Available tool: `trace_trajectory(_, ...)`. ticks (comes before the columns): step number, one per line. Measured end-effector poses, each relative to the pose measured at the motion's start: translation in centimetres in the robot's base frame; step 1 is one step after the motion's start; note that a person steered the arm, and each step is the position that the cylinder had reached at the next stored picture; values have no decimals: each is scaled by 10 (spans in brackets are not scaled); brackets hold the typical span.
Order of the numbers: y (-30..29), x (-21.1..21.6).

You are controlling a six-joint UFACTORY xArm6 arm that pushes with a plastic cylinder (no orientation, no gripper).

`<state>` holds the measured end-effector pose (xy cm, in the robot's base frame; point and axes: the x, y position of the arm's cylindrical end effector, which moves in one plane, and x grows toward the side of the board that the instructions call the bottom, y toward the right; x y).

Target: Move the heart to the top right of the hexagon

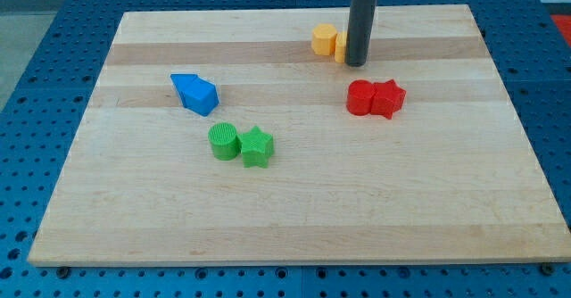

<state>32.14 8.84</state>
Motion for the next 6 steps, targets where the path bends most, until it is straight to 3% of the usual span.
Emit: trace_trajectory(6, 26, -63)
